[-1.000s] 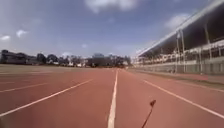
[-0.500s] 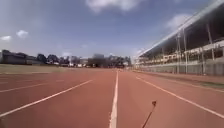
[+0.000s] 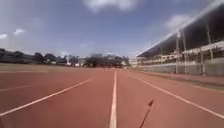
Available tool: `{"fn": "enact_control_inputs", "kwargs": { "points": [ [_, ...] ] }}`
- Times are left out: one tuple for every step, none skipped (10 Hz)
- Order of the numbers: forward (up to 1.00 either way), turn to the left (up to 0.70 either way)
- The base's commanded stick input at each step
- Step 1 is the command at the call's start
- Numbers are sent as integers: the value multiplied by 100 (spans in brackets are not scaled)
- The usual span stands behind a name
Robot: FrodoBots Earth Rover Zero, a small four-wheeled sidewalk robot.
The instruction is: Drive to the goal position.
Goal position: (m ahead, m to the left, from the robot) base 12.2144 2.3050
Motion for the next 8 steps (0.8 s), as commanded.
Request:
{"fn": "enact_control_inputs", "kwargs": {
  "points": [
    [70,0],
    [70,0],
    [70,0],
    [70,0],
    [70,0],
    [70,0],
    [70,0],
    [70,0]
  ]
}}
